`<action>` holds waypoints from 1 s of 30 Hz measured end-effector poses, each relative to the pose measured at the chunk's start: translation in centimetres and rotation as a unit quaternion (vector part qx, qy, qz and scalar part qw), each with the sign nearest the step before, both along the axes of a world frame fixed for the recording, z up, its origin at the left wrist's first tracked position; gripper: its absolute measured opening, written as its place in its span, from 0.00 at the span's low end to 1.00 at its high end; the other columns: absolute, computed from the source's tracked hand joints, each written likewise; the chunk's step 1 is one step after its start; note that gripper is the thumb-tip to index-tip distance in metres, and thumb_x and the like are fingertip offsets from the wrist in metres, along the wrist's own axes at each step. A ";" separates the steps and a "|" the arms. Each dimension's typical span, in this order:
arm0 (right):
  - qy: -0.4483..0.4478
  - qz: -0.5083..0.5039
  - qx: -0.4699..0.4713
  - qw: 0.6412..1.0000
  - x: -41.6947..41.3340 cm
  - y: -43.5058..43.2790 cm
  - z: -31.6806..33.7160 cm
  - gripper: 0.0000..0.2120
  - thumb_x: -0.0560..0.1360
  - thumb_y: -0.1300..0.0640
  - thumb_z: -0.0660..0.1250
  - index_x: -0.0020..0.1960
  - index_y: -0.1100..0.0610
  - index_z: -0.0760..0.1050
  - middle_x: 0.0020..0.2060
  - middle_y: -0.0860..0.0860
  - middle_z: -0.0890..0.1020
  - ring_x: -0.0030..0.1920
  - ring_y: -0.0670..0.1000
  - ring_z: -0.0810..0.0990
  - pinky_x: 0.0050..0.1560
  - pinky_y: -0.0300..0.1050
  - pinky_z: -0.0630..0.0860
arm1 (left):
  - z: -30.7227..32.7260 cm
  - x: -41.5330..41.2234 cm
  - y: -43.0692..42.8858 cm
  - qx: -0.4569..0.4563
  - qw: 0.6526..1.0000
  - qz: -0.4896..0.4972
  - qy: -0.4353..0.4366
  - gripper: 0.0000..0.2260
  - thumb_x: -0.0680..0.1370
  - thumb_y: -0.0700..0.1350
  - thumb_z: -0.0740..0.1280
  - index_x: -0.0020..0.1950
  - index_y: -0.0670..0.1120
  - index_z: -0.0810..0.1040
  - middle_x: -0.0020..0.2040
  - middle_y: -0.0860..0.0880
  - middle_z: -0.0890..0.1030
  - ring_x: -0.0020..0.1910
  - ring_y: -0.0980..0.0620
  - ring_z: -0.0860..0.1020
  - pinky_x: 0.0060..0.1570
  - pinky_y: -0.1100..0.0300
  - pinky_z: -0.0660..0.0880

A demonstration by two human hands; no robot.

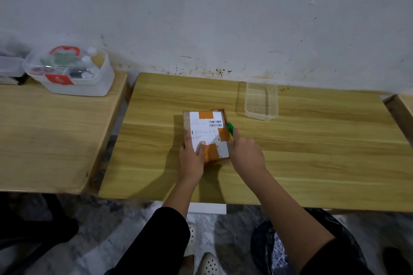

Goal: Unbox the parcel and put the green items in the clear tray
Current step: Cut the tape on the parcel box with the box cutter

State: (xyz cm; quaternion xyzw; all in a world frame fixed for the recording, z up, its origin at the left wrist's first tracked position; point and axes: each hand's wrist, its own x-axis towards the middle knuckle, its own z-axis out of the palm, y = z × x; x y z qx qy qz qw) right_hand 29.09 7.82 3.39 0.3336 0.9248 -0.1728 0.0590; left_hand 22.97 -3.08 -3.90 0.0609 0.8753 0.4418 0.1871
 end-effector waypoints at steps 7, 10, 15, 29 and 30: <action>-0.016 0.011 -0.003 1.000 -0.1 0.6 0.3 0.22 0.78 0.63 0.54 0.71 0.55 0.59 0.45 0.60 0.80 0.41 0.59 0.78 0.33 0.46 0.68 | -0.1 0.1 0.2 0.006 1.000 0.012 0.000 0.28 0.80 0.55 0.55 0.76 0.56 0.45 0.67 0.40 0.67 0.62 0.42 0.70 0.56 0.50 0.70; -0.015 0.022 -0.003 1.000 0.4 0.9 0.6 0.21 0.78 0.62 0.54 0.70 0.56 0.61 0.44 0.60 0.80 0.36 0.55 0.73 0.28 0.44 0.64 | 0.1 0.2 0.3 -0.004 1.000 0.019 -0.004 0.28 0.80 0.55 0.55 0.75 0.57 0.45 0.66 0.40 0.67 0.62 0.41 0.70 0.55 0.50 0.71; -0.003 0.035 -0.017 0.999 1.0 1.0 1.3 0.14 0.78 0.61 0.54 0.61 0.59 0.70 0.40 0.56 0.76 0.36 0.53 0.72 0.26 0.42 0.61 | 0.3 0.3 0.4 -0.019 1.000 0.024 -0.006 0.28 0.80 0.55 0.54 0.76 0.57 0.44 0.67 0.40 0.67 0.62 0.41 0.70 0.54 0.50 0.71; 0.041 0.022 -0.013 0.999 5.2 -0.1 0.4 0.19 0.77 0.61 0.53 0.67 0.55 0.67 0.26 0.53 0.71 0.25 0.52 0.68 0.24 0.41 0.58 | 0.6 0.4 0.6 -0.019 0.999 0.039 -0.012 0.27 0.80 0.54 0.55 0.76 0.56 0.46 0.68 0.39 0.66 0.63 0.40 0.69 0.57 0.49 0.71; 0.045 0.023 -0.017 0.999 5.6 -0.1 0.3 0.20 0.77 0.61 0.53 0.68 0.54 0.66 0.25 0.51 0.68 0.23 0.50 0.65 0.23 0.40 0.57 | 0.6 0.3 0.6 -0.016 0.999 0.040 -0.013 0.27 0.80 0.54 0.55 0.76 0.56 0.46 0.68 0.40 0.66 0.64 0.40 0.69 0.56 0.49 0.71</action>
